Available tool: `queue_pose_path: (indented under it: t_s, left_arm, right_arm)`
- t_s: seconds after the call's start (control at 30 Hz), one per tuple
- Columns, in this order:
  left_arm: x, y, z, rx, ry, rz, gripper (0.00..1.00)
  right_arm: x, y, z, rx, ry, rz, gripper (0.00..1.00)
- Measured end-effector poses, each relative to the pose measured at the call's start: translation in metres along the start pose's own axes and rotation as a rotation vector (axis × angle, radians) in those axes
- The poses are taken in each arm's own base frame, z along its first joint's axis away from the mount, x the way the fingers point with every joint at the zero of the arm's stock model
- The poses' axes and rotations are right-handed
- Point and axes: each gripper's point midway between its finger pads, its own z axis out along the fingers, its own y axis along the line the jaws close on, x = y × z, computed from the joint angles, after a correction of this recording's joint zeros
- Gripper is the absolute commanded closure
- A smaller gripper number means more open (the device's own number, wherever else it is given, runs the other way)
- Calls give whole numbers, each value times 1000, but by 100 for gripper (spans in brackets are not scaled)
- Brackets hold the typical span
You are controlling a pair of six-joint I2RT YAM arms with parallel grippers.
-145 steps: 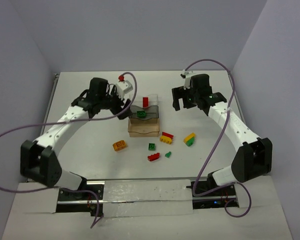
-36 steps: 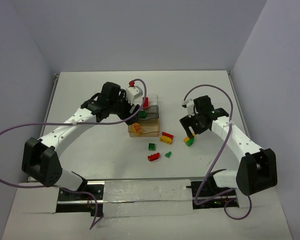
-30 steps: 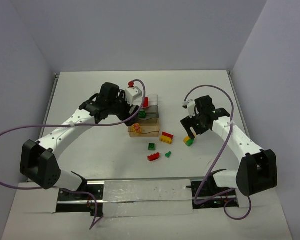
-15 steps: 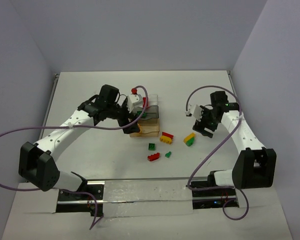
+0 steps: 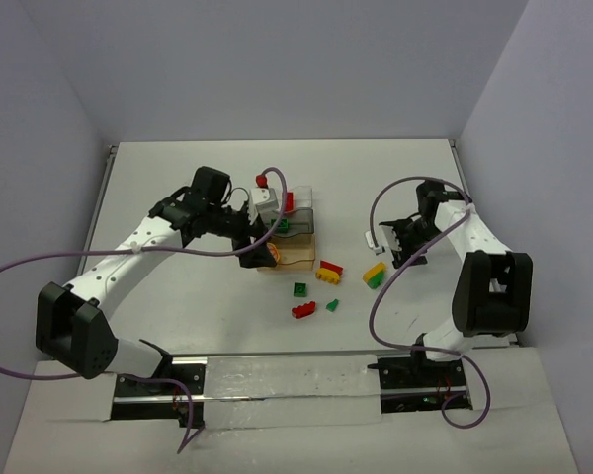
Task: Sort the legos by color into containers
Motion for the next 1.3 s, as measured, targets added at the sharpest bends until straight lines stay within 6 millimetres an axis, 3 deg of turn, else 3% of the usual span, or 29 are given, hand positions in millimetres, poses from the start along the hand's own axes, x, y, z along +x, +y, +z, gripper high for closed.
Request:
queue_pose_path:
  t_s: [0.43, 0.8, 1.1, 1.3]
  left_arm:
    - [1, 6, -4, 0, -14, -24, 10]
    - [9, 13, -1, 10, -3, -55, 4]
    - [11, 14, -1, 7, -2, -61, 4]
    - [11, 14, -1, 8, -1, -63, 4]
  right_arm:
    - [-13, 7, 32, -113, -62, -83, 37]
    - [-28, 14, 45, -158, -70, -145, 43]
    - [-25, 26, 56, -185, -56, -151, 46]
    - [-22, 23, 59, -174, -44, -160, 48]
